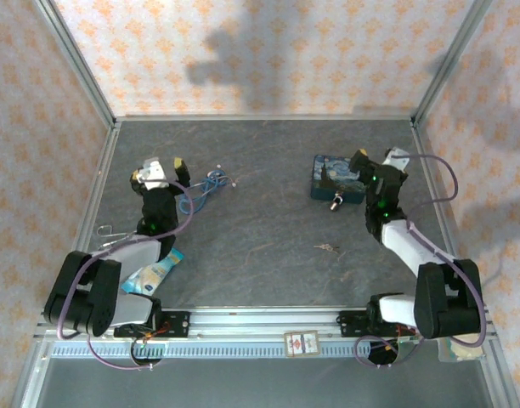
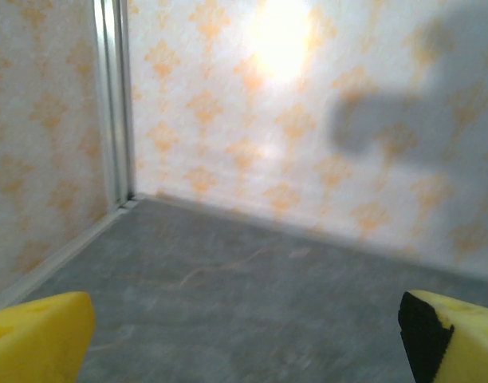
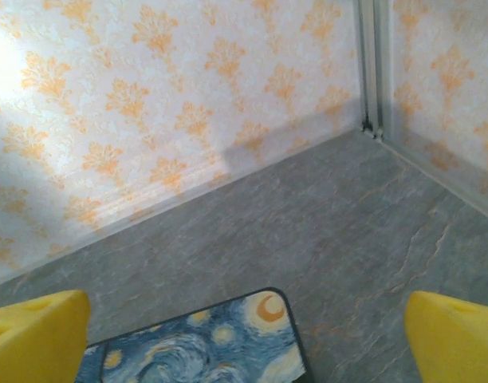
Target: Unlock a padlock with a key
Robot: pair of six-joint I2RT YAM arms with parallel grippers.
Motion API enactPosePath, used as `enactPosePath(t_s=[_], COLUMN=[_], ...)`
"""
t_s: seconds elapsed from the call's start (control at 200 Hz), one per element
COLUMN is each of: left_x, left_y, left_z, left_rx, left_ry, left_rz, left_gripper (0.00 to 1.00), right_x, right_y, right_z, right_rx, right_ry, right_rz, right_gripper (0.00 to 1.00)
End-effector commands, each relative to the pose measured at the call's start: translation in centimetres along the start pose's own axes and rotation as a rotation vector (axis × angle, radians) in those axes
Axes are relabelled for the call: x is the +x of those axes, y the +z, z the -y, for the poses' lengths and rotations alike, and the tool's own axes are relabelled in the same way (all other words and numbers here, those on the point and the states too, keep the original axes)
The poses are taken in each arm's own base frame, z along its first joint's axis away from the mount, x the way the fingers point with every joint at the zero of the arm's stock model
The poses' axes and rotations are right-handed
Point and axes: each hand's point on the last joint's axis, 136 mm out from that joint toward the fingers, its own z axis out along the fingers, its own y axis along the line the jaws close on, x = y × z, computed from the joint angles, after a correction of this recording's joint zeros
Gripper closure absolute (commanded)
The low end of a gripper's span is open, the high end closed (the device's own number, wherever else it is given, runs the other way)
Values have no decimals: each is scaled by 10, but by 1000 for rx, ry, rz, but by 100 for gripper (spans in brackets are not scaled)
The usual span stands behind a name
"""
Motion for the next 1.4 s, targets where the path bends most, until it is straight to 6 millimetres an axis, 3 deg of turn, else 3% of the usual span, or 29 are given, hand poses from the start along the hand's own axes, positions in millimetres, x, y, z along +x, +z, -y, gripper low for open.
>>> enactPosePath(t_s=[0.0, 0.145, 0.295, 0.415, 0.535, 0.811, 1.176, 1.296, 1.391], left_x=[15, 28, 57, 73, 80, 87, 81, 79, 75], left_y=[6, 19, 12, -2, -15, -29, -36, -40, -45], left_z=[19, 55, 103, 109, 112, 106, 116, 120, 128], left_rx=[52, 156, 365, 410, 442, 439, 482, 493, 525], left_ry=[-196, -446, -439, -483, -523, -560, -585, -594, -603], left_rz=[-140, -255, -438, -501, -527, -532, -531, -536, -538], left_gripper=[1, 1, 1, 2, 2, 3, 4, 4, 4], right_x=[42, 67, 84, 98, 123, 156, 189, 193, 178], right_y=[15, 44, 67, 71, 68, 44, 34, 28, 24], right_z=[8, -3, 9, 15, 4, -50, -152, -183, -192], right_rx=[39, -41, 3, 5, -85, -296, -477, -515, -514], right_ry=[69, 11, -71, -91, -76, -49, -16, 14, 25], right_rz=[-279, -456, -546, -584, -664, -744, -784, -787, -746], right_gripper=[2, 9, 12, 15, 22, 25, 30, 30, 29])
